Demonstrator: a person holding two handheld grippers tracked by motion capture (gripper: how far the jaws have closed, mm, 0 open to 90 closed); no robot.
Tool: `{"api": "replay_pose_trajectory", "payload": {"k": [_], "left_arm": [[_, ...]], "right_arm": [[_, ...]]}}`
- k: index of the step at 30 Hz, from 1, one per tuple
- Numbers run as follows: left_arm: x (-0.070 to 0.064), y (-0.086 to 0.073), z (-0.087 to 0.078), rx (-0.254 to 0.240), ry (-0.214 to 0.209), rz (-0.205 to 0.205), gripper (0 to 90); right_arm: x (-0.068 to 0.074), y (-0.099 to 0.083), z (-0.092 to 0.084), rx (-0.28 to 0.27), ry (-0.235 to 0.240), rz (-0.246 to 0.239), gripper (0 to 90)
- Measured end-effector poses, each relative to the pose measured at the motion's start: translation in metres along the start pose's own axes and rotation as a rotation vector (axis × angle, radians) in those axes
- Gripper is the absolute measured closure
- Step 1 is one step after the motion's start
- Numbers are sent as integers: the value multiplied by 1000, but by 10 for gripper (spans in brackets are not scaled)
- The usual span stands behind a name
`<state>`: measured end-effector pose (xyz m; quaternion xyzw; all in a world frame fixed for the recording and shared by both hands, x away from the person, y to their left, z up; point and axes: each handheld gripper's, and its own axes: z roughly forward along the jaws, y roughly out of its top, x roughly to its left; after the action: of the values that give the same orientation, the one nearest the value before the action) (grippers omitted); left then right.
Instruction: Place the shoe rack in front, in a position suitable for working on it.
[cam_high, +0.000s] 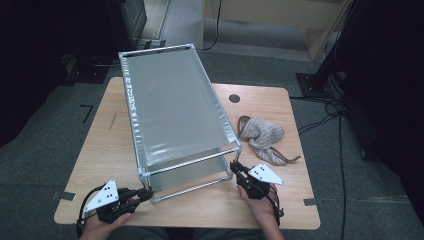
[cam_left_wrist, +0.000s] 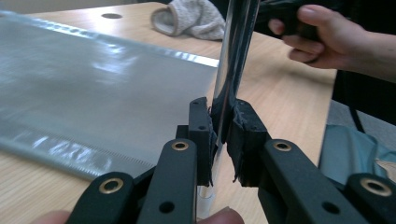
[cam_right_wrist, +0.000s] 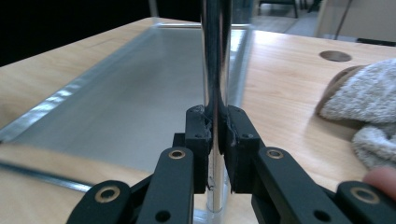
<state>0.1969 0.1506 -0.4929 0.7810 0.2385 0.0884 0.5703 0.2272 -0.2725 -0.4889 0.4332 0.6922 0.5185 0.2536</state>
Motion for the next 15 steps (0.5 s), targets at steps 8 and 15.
{"api": "replay_pose_trajectory", "payload": {"k": [8, 15], "left_arm": [[-9, 2, 11, -1, -48, 2, 801], [-20, 2, 22, 3, -96, 20, 800]], "right_arm": [[-8, 5, 15, -12, -60, 10, 818], [-18, 8, 17, -10, -68, -10, 753]]}}
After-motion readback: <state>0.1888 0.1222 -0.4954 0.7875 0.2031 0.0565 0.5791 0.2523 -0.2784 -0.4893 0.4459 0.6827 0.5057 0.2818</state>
